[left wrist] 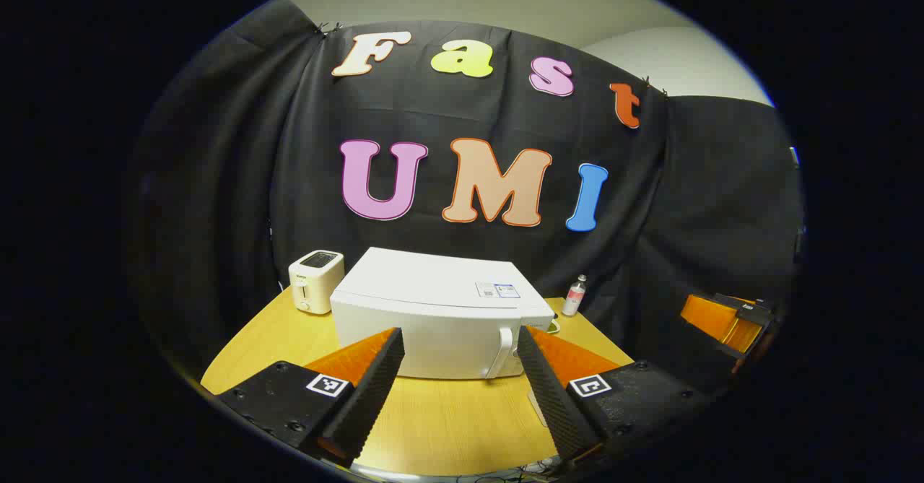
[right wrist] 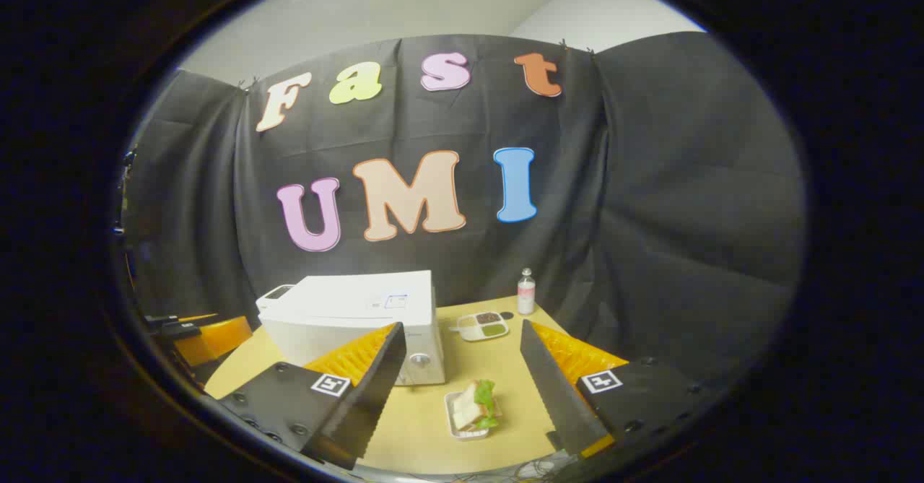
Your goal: Open the microwave oven with the left hand, put the food in, and close the microwave oven.
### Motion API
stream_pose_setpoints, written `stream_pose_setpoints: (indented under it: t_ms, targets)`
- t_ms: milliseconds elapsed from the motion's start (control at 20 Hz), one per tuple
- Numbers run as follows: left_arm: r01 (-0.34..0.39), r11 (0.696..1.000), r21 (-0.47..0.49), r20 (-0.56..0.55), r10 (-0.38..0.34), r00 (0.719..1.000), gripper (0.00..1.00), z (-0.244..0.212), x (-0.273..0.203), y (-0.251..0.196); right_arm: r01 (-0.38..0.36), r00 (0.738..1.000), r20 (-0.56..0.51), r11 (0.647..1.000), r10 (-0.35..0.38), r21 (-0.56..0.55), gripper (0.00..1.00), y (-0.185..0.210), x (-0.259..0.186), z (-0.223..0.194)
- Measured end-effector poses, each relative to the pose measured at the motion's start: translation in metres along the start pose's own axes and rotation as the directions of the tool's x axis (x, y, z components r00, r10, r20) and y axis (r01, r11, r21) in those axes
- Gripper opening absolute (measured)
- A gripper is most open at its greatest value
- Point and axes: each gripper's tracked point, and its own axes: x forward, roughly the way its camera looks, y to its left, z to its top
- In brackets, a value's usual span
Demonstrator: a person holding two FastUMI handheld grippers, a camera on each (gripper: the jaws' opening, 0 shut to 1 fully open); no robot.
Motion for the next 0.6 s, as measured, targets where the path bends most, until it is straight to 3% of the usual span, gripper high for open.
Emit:
stream_pose_setpoints:
  t_ms: [300,350,450,500,600]
  targets:
    - [-0.040,0.999,-0.021,-0.023,0.040,0.999,0.96,-0.008,-0.005,0.000,-0.034,0.999,-0.011,0.999,0.034,-0.019,0.95,-0.010,0.008,-0.001]
    - [-0.048,0.999,-0.021,-0.022,0.048,0.999,0.96,-0.006,-0.005,0.000,-0.040,0.999,-0.016,0.999,0.040,-0.019,0.99,-0.012,0.012,-0.001]
    - [-0.070,0.997,-0.016,-0.019,0.070,0.997,0.96,-0.005,-0.002,0.001,-0.050,0.999,-0.022,0.999,0.050,-0.017,0.93,-0.014,0.019,-0.001]
    - [-0.080,0.997,-0.013,-0.018,0.079,0.997,0.96,-0.006,-0.001,0.000,-0.054,0.998,-0.023,0.998,0.054,-0.013,0.98,-0.017,0.023,-0.001]
    - [-0.094,0.996,-0.009,-0.016,0.094,0.995,0.96,-0.006,0.003,-0.002,-0.060,0.998,-0.026,0.998,0.060,-0.010,0.98,-0.019,0.032,-0.002]
